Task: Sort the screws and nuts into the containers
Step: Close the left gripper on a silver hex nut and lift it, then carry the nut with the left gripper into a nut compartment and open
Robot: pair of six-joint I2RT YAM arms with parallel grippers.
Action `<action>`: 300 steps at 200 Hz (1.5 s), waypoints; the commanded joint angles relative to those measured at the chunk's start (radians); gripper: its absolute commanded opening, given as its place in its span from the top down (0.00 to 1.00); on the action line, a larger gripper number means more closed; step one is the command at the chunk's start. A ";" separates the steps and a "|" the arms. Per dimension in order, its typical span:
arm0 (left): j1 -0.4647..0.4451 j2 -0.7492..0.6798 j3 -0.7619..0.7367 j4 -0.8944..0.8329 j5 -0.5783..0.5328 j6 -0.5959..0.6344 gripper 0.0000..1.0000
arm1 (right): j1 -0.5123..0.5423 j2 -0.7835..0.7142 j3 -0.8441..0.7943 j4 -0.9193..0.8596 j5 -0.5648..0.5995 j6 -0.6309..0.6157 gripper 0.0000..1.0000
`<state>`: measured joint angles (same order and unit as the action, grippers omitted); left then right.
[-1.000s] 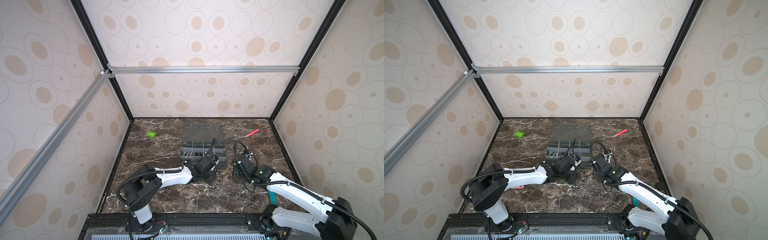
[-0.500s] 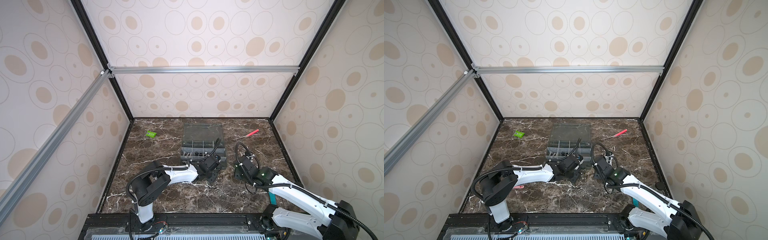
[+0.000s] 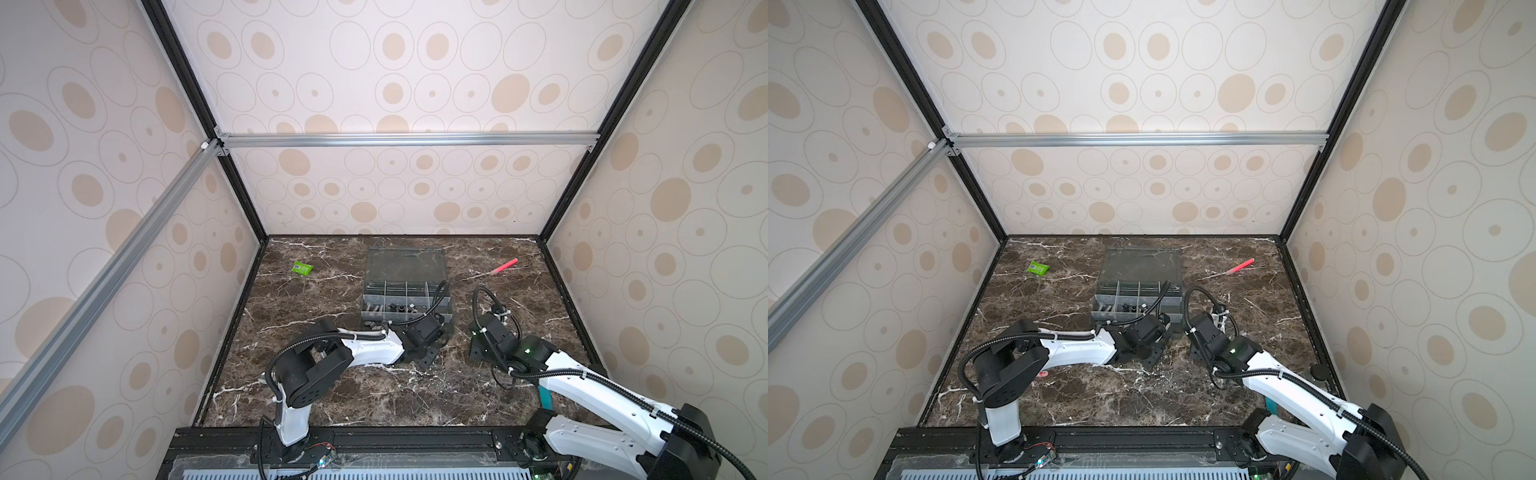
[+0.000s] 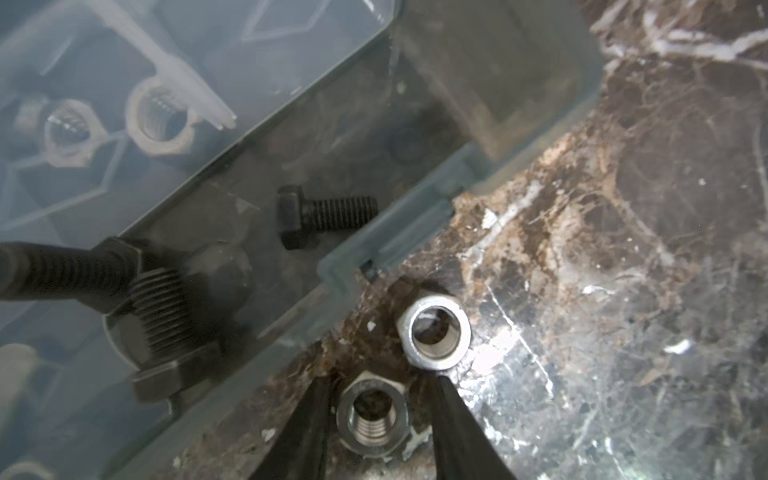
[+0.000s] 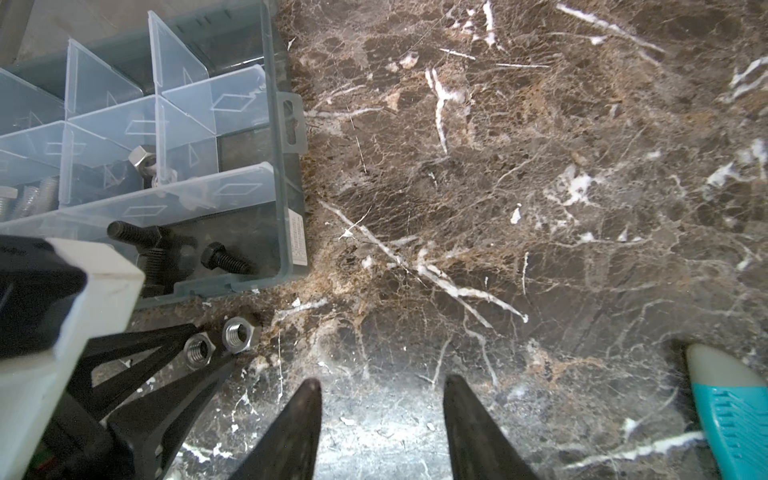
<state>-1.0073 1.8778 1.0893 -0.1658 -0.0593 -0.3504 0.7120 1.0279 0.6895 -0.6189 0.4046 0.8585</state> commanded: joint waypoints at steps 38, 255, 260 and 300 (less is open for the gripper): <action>-0.020 0.006 0.012 -0.019 -0.039 0.006 0.78 | 0.000 -0.017 -0.019 -0.022 0.022 0.027 0.49; 0.151 -0.123 0.182 0.023 -0.003 0.113 0.83 | 0.001 -0.087 -0.038 -0.051 0.040 0.031 0.49; 0.165 -0.109 0.186 0.029 0.004 0.107 0.83 | 0.000 -0.090 -0.039 -0.051 0.039 0.031 0.49; 0.217 -0.022 0.234 0.031 0.043 0.093 0.80 | 0.000 -0.121 -0.041 -0.067 0.050 0.029 0.48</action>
<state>-0.8043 1.8225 1.2709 -0.1295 -0.0456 -0.2672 0.7120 0.9306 0.6613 -0.6479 0.4244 0.8734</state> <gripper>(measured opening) 0.244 0.515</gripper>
